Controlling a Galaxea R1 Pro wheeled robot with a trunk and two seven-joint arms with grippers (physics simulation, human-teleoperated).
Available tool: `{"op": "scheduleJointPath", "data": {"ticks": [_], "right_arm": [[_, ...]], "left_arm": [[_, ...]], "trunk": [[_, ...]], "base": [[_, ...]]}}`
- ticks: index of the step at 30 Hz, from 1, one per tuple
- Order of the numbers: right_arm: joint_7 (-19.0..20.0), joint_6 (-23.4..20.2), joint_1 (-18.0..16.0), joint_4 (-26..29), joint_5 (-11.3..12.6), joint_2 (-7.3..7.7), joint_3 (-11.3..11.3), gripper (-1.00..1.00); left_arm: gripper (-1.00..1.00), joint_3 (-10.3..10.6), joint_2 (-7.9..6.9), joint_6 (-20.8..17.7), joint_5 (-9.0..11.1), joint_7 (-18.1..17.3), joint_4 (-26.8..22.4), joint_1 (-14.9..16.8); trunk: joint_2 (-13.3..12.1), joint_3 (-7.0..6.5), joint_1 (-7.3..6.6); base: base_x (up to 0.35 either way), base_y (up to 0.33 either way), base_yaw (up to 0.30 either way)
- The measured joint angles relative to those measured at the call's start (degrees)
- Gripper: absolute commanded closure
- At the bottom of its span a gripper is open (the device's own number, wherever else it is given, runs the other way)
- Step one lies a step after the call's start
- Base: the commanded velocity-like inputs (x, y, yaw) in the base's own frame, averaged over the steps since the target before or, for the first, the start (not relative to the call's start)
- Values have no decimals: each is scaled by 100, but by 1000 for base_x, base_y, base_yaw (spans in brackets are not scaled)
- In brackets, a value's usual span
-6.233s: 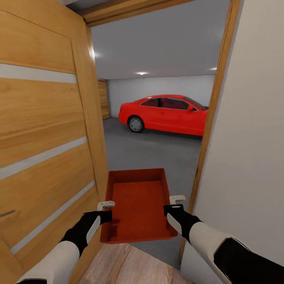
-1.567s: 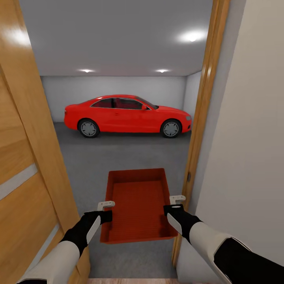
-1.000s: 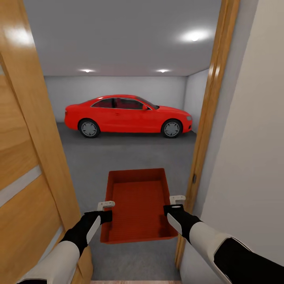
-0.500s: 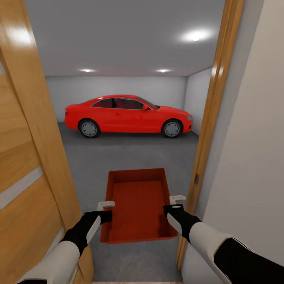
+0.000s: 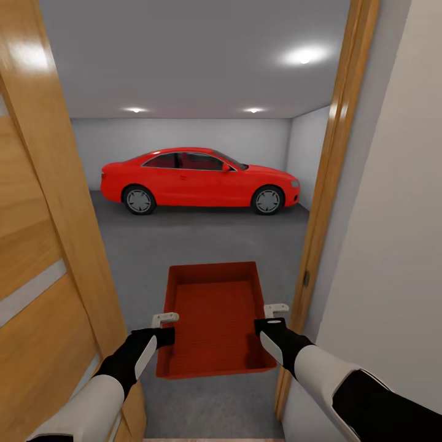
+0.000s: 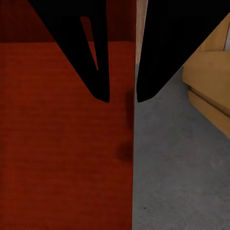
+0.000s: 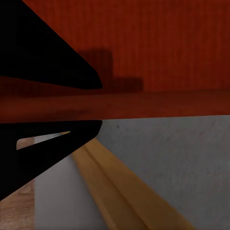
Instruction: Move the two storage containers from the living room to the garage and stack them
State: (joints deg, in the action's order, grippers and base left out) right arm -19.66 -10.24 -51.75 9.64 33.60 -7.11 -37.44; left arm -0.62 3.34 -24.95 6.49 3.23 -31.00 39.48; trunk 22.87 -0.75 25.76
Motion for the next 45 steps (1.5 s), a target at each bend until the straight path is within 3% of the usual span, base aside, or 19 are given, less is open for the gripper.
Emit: {"op": "scheduleJointPath", "data": {"ticks": [45], "right_arm": [[4, 4, -1, 1, 23, 5, -39, 100]], "left_arm": [[100, 5, 1, 10, 14, 8, 7, -1]], "trunk": [[0, 0, 0]], "base": [[74, 28, 0]]}}
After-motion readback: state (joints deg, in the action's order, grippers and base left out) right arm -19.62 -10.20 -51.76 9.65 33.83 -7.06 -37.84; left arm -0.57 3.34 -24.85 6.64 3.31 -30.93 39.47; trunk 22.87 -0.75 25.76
